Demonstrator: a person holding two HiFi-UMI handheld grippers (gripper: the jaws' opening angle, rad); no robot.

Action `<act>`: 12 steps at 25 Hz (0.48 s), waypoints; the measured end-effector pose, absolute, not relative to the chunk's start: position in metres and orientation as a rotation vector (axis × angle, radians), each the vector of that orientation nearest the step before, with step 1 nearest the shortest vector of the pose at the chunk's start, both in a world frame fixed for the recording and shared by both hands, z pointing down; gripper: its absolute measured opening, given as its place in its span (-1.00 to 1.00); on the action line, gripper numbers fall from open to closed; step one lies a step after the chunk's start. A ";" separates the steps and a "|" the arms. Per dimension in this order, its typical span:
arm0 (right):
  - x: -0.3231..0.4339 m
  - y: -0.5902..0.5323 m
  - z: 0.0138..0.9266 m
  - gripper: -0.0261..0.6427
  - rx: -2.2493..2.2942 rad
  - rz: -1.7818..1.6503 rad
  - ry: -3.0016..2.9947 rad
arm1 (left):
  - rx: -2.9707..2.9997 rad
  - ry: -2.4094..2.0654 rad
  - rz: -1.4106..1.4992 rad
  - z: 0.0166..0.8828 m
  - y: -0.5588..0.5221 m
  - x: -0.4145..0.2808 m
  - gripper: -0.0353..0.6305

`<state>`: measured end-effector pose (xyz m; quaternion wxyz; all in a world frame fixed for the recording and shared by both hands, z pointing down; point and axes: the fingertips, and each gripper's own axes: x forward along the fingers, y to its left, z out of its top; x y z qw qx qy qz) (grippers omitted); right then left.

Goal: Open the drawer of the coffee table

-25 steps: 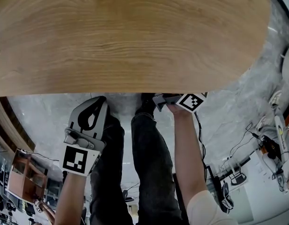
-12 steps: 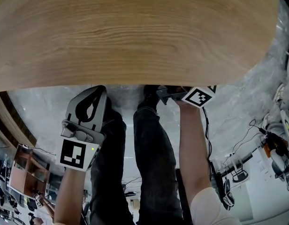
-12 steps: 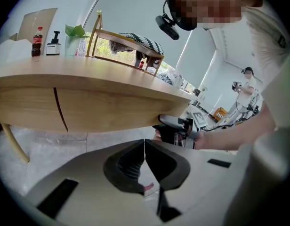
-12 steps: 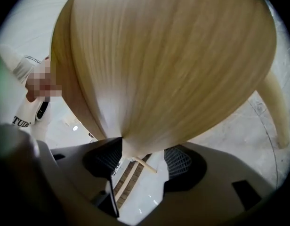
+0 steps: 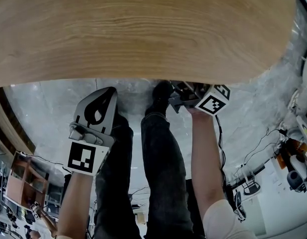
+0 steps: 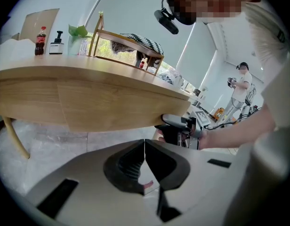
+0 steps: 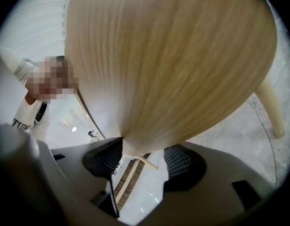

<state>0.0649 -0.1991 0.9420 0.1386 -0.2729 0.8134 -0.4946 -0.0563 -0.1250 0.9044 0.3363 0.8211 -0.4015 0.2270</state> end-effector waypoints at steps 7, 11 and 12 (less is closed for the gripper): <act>0.067 -0.176 0.932 -0.04 -0.833 -1.429 2.346 | 2.171 -1.053 0.568 0.891 -0.106 -0.057 -0.83; 0.067 -0.174 0.934 -0.04 -0.843 -1.429 2.345 | 2.164 -1.044 0.571 0.892 -0.104 -0.057 -0.83; 0.068 -0.175 0.937 -0.04 -0.842 -1.432 2.345 | 2.164 -1.041 0.572 0.895 -0.105 -0.056 -0.83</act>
